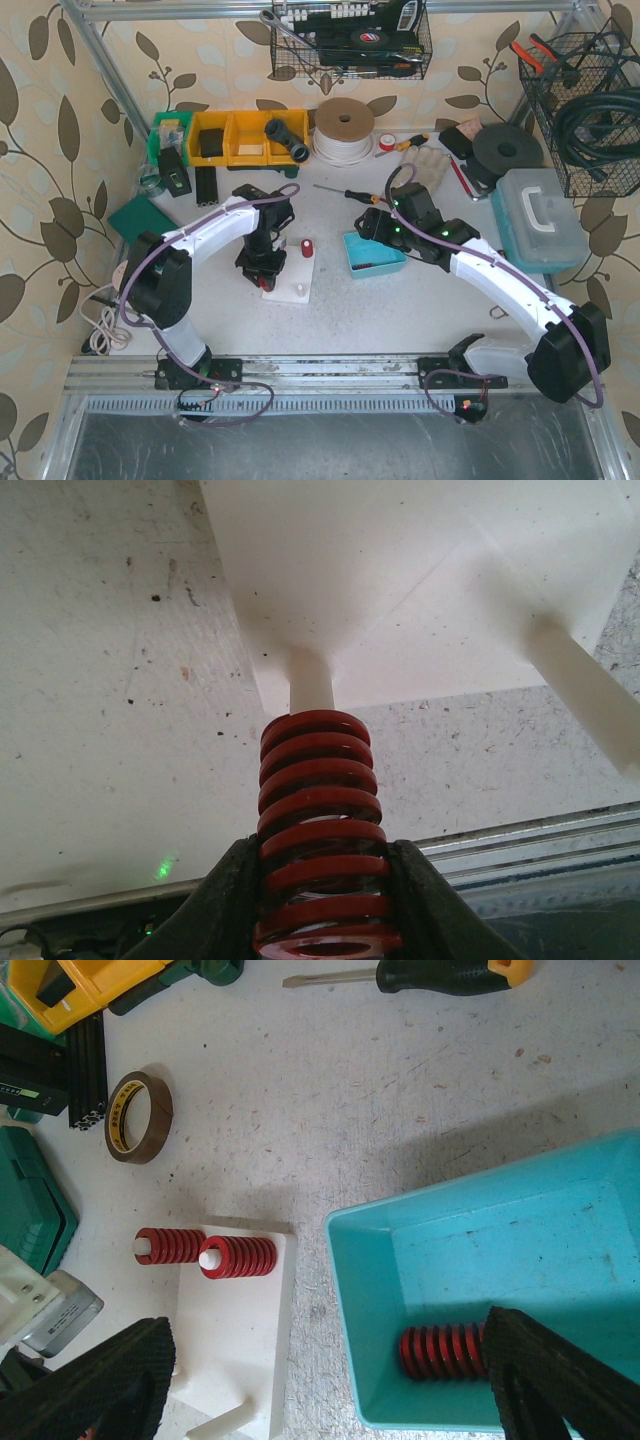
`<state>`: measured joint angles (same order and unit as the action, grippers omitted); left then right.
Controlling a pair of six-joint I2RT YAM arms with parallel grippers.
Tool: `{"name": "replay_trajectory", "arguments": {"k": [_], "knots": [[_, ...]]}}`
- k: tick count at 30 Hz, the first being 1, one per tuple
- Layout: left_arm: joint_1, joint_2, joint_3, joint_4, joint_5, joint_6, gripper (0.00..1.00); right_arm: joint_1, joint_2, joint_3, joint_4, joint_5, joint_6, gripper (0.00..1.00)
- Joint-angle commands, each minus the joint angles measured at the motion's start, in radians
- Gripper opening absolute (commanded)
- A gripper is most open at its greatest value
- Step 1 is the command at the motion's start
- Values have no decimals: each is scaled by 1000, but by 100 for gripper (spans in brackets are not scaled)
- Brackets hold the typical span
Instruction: Install the large spring
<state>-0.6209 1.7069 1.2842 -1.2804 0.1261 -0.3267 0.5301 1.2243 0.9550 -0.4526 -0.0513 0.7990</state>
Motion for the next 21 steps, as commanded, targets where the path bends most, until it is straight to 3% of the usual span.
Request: {"name": "replay_trajectory", "arguments": {"k": [1,6,21], "knots": [[16,14,19,16,60,28,0,2,-10,-7,-13,10,-23,83],[17,35,21,74,159,3,0,3,-7,-5,-23,9,-30,83],[18,96,32,53,92,22,0,2,38,31,-101,0,-61,81]]}}
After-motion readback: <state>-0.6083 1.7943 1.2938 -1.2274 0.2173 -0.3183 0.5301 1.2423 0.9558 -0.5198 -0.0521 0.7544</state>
